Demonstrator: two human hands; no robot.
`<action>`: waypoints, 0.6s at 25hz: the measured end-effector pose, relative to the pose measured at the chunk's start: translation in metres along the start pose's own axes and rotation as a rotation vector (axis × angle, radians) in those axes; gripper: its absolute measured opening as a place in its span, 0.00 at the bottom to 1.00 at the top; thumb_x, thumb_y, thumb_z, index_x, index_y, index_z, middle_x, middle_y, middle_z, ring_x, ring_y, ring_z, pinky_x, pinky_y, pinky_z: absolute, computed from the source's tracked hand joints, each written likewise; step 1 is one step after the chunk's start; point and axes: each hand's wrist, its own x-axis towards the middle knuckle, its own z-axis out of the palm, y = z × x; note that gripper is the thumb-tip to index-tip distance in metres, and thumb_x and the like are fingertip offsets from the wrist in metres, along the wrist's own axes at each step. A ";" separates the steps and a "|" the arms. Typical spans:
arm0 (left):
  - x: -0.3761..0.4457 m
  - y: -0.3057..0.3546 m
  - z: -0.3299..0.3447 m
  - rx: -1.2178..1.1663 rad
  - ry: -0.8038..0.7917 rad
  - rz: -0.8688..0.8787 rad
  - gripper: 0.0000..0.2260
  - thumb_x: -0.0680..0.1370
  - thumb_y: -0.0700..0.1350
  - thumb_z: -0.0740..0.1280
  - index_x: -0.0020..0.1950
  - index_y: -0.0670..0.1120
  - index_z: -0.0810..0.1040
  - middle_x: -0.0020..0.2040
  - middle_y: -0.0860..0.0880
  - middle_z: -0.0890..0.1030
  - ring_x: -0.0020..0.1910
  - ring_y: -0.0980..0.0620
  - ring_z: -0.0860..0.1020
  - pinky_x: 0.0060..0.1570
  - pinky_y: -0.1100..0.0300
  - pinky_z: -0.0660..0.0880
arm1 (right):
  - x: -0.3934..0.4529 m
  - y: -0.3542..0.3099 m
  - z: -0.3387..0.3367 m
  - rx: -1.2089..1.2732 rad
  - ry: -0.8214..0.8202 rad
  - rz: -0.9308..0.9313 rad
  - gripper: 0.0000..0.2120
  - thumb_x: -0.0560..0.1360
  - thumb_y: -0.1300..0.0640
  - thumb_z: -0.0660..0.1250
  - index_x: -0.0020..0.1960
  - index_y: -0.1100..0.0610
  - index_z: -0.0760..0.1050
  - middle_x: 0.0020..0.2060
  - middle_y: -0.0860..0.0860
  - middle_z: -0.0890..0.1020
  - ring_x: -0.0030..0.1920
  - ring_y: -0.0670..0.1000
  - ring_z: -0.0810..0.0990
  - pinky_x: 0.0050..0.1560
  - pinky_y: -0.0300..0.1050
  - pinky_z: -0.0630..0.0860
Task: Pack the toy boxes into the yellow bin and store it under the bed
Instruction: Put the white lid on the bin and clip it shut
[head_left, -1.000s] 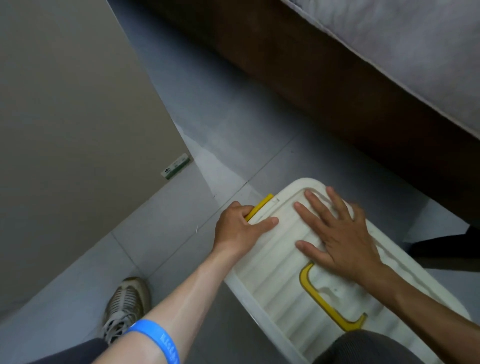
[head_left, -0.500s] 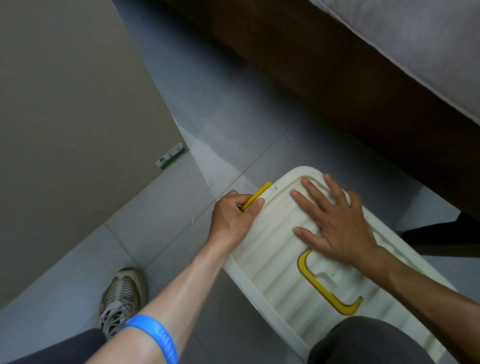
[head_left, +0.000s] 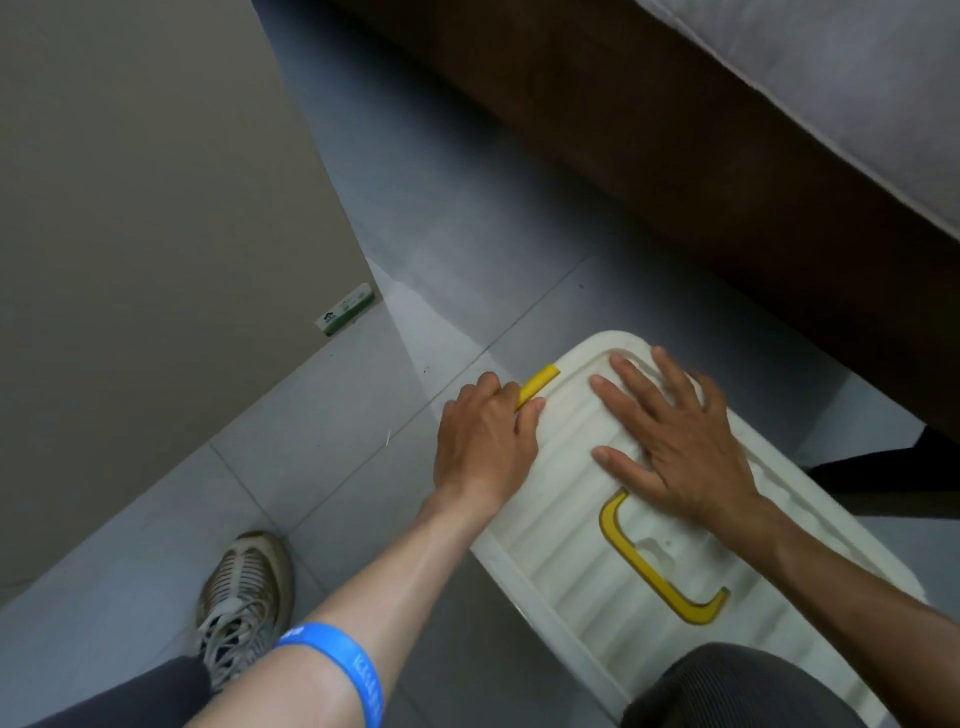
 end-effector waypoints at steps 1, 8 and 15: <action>-0.004 0.007 0.003 0.080 0.028 0.040 0.13 0.82 0.48 0.59 0.61 0.44 0.77 0.60 0.43 0.76 0.60 0.40 0.73 0.61 0.45 0.68 | -0.002 0.001 0.001 0.038 0.036 0.016 0.33 0.79 0.34 0.48 0.79 0.47 0.58 0.80 0.51 0.59 0.79 0.58 0.55 0.72 0.64 0.54; -0.060 0.069 0.050 0.276 -0.413 0.432 0.45 0.72 0.74 0.52 0.78 0.56 0.33 0.81 0.51 0.38 0.78 0.44 0.34 0.69 0.36 0.29 | -0.031 -0.005 -0.008 0.324 0.204 0.496 0.19 0.79 0.50 0.58 0.69 0.52 0.71 0.70 0.53 0.73 0.70 0.57 0.69 0.70 0.52 0.58; -0.053 0.121 0.033 0.525 -0.605 0.362 0.40 0.76 0.64 0.63 0.79 0.59 0.42 0.79 0.44 0.33 0.77 0.36 0.35 0.71 0.31 0.42 | -0.219 -0.030 0.023 0.117 0.065 0.791 0.29 0.83 0.39 0.37 0.81 0.45 0.53 0.81 0.51 0.55 0.80 0.57 0.49 0.76 0.64 0.42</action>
